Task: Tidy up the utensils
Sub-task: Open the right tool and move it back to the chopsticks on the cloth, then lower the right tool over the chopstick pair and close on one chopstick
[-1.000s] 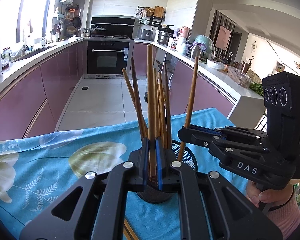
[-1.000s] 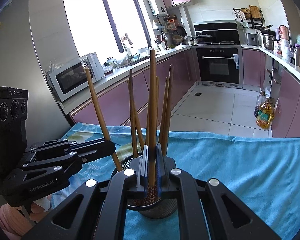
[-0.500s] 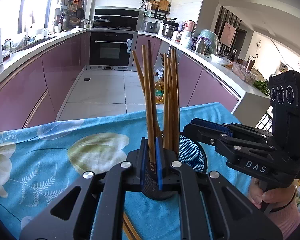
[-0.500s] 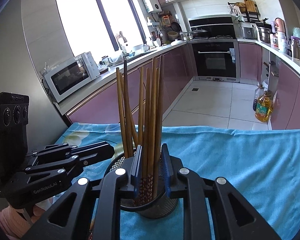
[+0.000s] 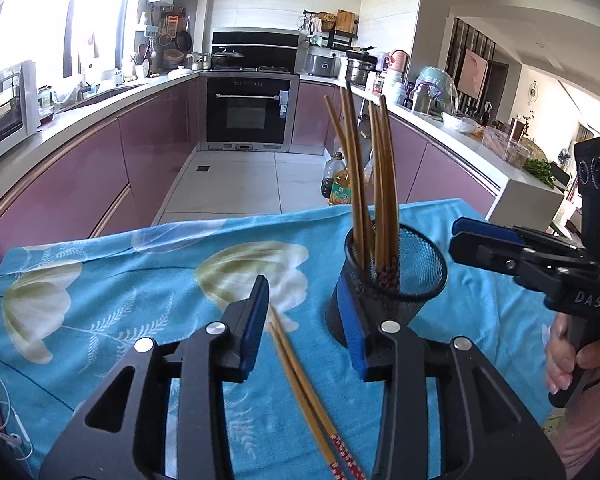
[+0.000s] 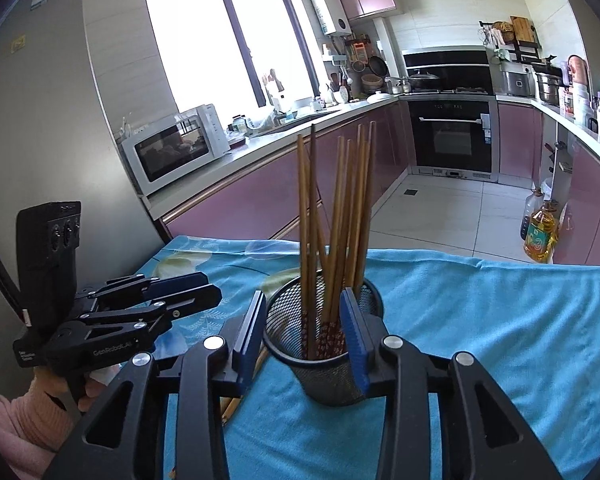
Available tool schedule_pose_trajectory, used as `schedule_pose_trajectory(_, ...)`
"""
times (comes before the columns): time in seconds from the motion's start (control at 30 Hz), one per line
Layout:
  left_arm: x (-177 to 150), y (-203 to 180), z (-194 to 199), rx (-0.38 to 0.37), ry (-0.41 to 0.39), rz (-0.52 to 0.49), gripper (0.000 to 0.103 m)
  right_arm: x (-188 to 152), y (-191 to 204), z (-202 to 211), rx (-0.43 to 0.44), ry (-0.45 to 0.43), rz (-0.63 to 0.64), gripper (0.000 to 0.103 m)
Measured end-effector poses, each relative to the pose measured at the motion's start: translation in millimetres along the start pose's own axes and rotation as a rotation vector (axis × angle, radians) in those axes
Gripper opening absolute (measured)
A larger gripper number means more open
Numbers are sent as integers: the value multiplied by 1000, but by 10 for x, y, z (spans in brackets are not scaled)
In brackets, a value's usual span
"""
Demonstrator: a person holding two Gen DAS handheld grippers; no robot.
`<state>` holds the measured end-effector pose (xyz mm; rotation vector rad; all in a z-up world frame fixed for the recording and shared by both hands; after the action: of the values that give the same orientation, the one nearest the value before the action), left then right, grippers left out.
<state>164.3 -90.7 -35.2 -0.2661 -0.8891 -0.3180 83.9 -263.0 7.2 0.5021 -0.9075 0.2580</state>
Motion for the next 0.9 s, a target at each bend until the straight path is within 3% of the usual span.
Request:
schedule_pose_trajectory(0.3, -676, 239, -11, 21, 122, 53, 40, -624, 370, -371, 56, 186, 69, 44)
schedule_pose_trajectory(0.47, -888, 280, -32, 27, 153, 80, 40, -896, 510, -624, 33, 276, 80, 44)
schedule_pose_trajectory(0.63, -949, 311, 21, 28, 152, 87, 42, -1039, 614, -696, 29, 310, 81, 44)
schedule_pose_trajectory(0.9, -988, 315, 84, 16, 146, 96, 43, -1113, 708, -719, -55, 317, 145, 44)
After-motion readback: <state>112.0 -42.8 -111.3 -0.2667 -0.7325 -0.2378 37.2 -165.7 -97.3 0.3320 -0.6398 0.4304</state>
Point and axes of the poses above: each gripper's, at about its wrist camera, not at the fingertips, and z roughly against the way its jaws point, y to its left, x to its top, the point moved 2 cm from there along -z, roughly the way its jaws point, and after that the axes turned 2 degrees about -z, right-handed, at the moved point
